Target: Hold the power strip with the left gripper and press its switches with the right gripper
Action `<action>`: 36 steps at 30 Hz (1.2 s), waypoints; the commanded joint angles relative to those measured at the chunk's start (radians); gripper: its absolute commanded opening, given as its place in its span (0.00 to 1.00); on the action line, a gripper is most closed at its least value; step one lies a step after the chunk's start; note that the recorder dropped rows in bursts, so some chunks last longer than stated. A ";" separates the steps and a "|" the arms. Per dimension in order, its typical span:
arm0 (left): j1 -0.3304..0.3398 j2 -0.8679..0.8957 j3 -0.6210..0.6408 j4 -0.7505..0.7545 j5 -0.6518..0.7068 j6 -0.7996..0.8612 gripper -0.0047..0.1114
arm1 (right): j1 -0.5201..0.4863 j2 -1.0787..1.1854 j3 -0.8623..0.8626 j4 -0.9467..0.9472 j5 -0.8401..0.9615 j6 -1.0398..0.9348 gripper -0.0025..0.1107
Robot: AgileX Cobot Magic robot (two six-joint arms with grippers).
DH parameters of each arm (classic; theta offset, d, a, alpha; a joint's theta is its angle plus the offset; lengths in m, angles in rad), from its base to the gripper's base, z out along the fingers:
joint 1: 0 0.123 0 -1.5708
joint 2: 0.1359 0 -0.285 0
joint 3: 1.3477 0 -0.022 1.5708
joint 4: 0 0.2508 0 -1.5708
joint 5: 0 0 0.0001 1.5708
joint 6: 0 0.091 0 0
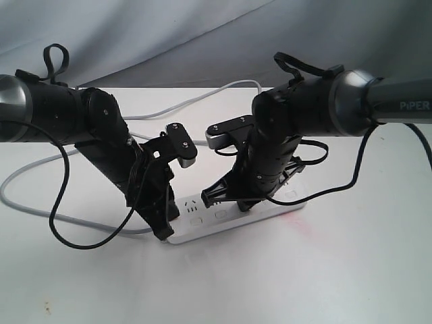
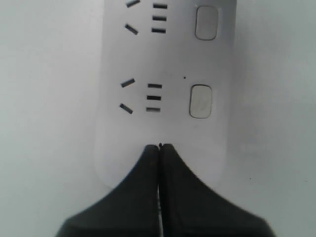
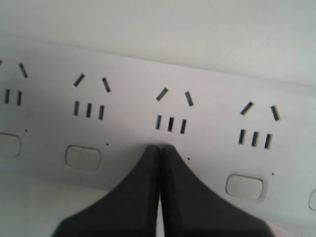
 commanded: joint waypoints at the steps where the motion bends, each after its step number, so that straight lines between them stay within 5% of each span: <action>1: -0.003 0.002 0.001 -0.010 0.002 -0.009 0.04 | 0.001 0.047 0.022 -0.012 0.095 -0.002 0.02; 36: -0.003 0.002 0.001 -0.014 0.002 -0.026 0.04 | -0.027 -0.142 -0.054 -0.139 0.048 0.103 0.02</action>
